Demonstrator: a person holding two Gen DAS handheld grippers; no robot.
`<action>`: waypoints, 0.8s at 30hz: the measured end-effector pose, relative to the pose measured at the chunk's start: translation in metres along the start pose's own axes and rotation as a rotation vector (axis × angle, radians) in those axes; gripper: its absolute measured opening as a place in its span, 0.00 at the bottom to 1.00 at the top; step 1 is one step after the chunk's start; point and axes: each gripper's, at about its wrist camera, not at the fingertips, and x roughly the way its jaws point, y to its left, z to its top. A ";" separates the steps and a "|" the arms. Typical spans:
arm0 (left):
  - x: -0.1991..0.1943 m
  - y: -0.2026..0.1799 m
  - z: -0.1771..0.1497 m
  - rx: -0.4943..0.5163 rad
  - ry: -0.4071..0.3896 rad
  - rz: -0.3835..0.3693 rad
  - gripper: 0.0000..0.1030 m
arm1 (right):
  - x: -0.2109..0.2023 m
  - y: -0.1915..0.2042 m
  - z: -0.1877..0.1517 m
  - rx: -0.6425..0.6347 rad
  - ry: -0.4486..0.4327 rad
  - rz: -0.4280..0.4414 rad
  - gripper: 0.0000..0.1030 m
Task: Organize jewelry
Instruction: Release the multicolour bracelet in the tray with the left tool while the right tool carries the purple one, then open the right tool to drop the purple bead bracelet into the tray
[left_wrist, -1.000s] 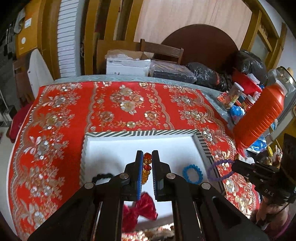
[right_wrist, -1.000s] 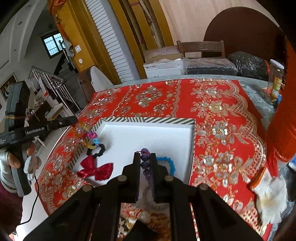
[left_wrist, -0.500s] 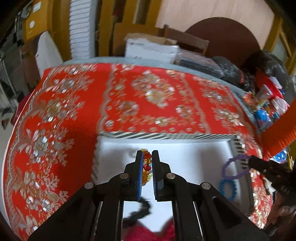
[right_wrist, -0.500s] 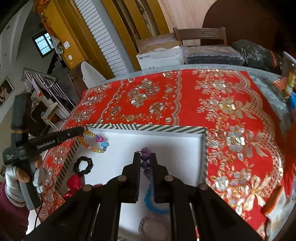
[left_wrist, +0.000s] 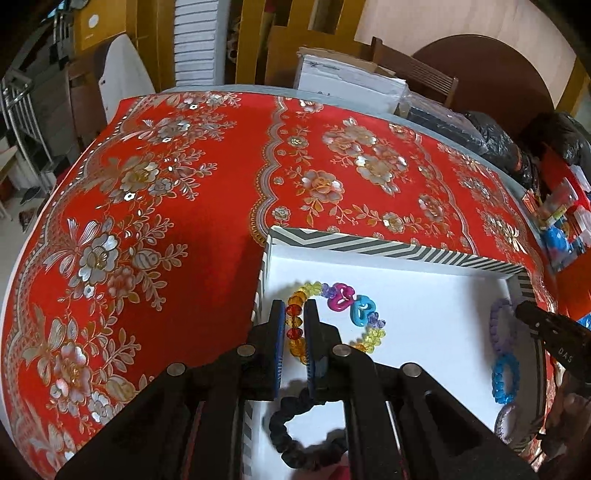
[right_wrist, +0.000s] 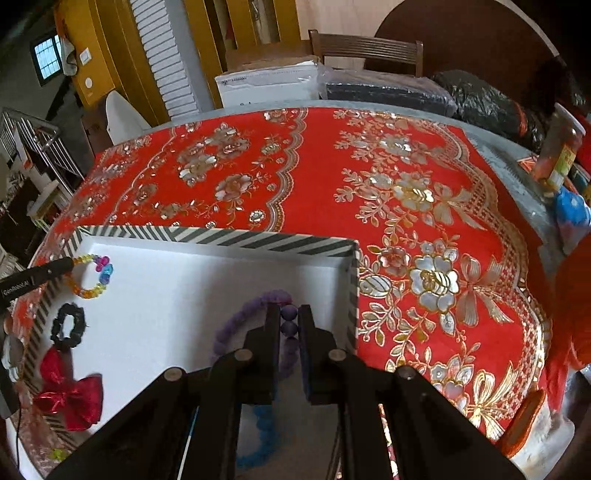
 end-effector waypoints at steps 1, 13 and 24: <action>0.000 0.000 0.000 0.000 0.000 -0.011 0.06 | 0.000 0.000 -0.001 0.002 0.003 0.000 0.25; -0.028 -0.011 -0.013 0.047 -0.049 0.013 0.14 | -0.039 0.005 -0.023 0.021 -0.037 0.072 0.35; -0.083 -0.026 -0.045 0.077 -0.134 0.048 0.14 | -0.100 0.024 -0.062 0.029 -0.095 0.126 0.49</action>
